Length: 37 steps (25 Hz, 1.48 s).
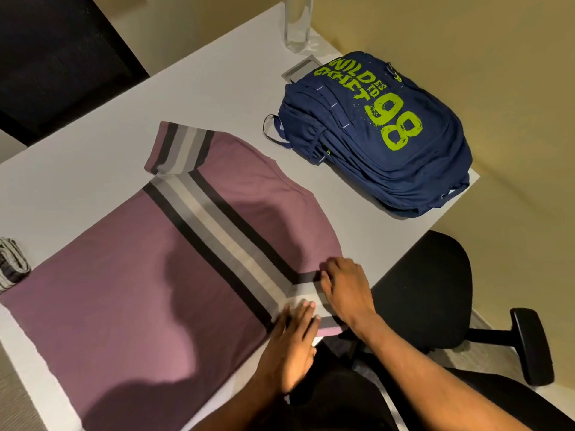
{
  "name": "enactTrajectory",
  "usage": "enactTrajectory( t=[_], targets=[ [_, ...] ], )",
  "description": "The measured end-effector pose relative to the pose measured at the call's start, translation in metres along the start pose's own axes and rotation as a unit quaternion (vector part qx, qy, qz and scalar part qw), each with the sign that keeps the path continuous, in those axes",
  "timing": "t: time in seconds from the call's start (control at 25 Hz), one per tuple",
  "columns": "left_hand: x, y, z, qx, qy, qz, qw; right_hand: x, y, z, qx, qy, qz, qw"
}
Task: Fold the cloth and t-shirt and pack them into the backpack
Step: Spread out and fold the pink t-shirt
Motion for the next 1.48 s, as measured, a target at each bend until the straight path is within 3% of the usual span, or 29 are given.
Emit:
enactTrajectory(
  t=[0.12,0.2,0.32,0.4,0.48,0.64,0.76,0.88,1.0,1.08,1.32,1.48],
  targets=[
    [-0.004,0.000,0.024,0.043,-0.070,0.094,0.992,0.079,-0.022,0.004,0.030,0.014,-0.027,0.999],
    [-0.008,0.000,0.010,0.013,-0.018,0.104,0.994,0.118,-0.026,0.021,0.015,-0.063,-0.021,0.998],
    [-0.010,-0.010,-0.026,-0.030,0.080,0.042,0.995,0.144,-0.012,0.045,-0.062,-0.147,-0.028,0.987],
    [-0.018,-0.024,-0.040,-0.045,0.099,-0.008,0.994,0.147,-0.002,0.050,-0.125,-0.166,-0.069,0.976],
    [-0.028,-0.039,-0.046,-0.032,0.100,-0.044,0.994,0.147,0.004,0.047,-0.140,-0.161,-0.103,0.972],
    [-0.038,-0.058,-0.038,-0.004,0.058,-0.064,0.996,0.125,0.005,0.034,-0.069,-0.104,-0.128,0.984],
    [-0.046,-0.069,-0.026,0.021,0.045,-0.076,0.996,0.085,0.014,0.021,-0.008,-0.054,-0.064,0.996],
    [-0.059,-0.067,-0.020,0.021,0.063,-0.058,0.996,0.035,0.028,0.014,0.022,0.006,0.074,0.997],
    [-0.064,-0.059,-0.023,0.014,0.090,-0.044,0.995,-0.024,0.040,0.020,0.068,0.042,0.250,0.965],
    [-0.066,-0.054,-0.028,0.004,0.091,-0.049,0.995,-0.054,0.042,0.027,0.143,0.041,0.321,0.935],
    [-0.074,-0.051,-0.025,-0.027,0.080,-0.067,0.994,-0.091,0.040,0.046,0.277,0.022,0.451,0.848],
    [-0.054,-0.036,-0.045,-0.055,0.122,-0.058,0.989,-0.091,0.033,0.035,0.296,-0.014,0.450,0.842]
  ],
)
Point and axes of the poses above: each hand's wrist, its own x-axis towards the middle knuckle, its own z-axis out of the palm, y = z × x, the point moved 5 cm from there along x, towards the middle knuckle, and after that the axes turned 4 degrees about y, right-handed, at the moved point
